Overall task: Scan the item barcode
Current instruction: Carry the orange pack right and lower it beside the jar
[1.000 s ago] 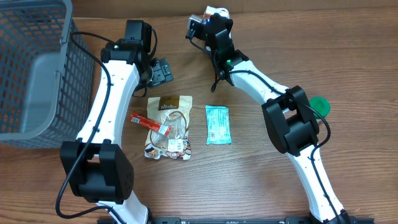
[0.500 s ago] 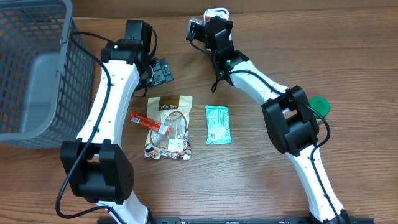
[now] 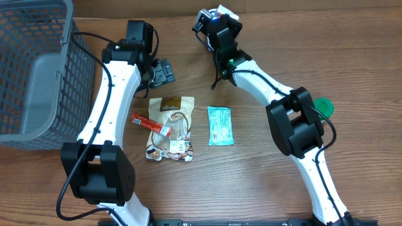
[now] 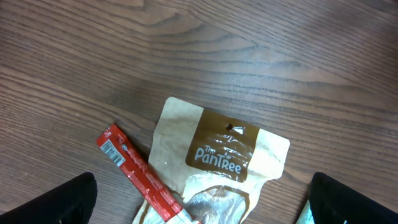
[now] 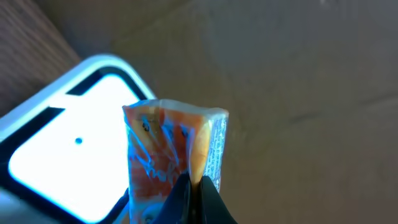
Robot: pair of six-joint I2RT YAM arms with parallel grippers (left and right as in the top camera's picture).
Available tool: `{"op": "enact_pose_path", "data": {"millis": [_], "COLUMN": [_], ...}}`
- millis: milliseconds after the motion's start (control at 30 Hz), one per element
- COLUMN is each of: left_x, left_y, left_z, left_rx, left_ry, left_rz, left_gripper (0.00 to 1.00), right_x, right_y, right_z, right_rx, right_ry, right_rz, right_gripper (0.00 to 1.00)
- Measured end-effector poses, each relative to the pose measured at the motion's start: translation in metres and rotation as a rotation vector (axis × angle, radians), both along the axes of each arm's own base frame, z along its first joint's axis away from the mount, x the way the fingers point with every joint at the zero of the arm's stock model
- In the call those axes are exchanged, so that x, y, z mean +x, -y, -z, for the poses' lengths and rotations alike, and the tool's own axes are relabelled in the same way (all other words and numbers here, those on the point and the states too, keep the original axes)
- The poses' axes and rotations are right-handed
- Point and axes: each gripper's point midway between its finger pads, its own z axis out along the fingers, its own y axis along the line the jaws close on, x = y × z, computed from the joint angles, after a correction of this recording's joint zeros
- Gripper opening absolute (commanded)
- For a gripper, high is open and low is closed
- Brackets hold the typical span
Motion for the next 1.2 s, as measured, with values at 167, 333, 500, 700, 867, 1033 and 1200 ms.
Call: {"op": "enact_pose_path", "data": {"millis": [167, 333, 500, 700, 867, 1033, 1200], "left_x": [0.0, 0.0, 0.0, 0.0, 0.0, 0.0, 0.0], "left_y": [0.0, 0.0, 0.0, 0.0, 0.0, 0.0, 0.0], "left_z": [0.0, 0.0, 0.0, 0.0, 0.0, 0.0, 0.0], "left_rx": [0.0, 0.0, 0.0, 0.0, 0.0, 0.0, 0.0], "left_ry": [0.0, 0.0, 0.0, 0.0, 0.0, 0.0, 0.0], "left_rz": [0.0, 0.0, 0.0, 0.0, 0.0, 0.0, 0.0], "left_gripper": [1.0, 1.0, 1.0, 1.0, 1.0, 1.0, 1.0], "right_x": [-0.023, -0.069, -0.141, -0.219, -0.242, -0.264, -0.282], "right_y": [0.016, 0.044, 0.087, 0.131, 0.151, 0.172, 0.186], "right_z": [-0.032, -0.092, -0.119, -0.089, -0.04, 0.023, 0.068], "right_rx": [0.129, 0.31, 0.439, 0.489, 0.589, 0.568, 0.557], "right_ry": [-0.079, -0.15, -0.285, -0.5, -0.612, -0.695, -0.731], "right_rz": [0.084, 0.204, 0.4, 0.709, 0.905, 1.037, 1.098], "right_gripper": [0.04, 0.04, 0.04, 0.04, 0.04, 0.04, 0.04]}}
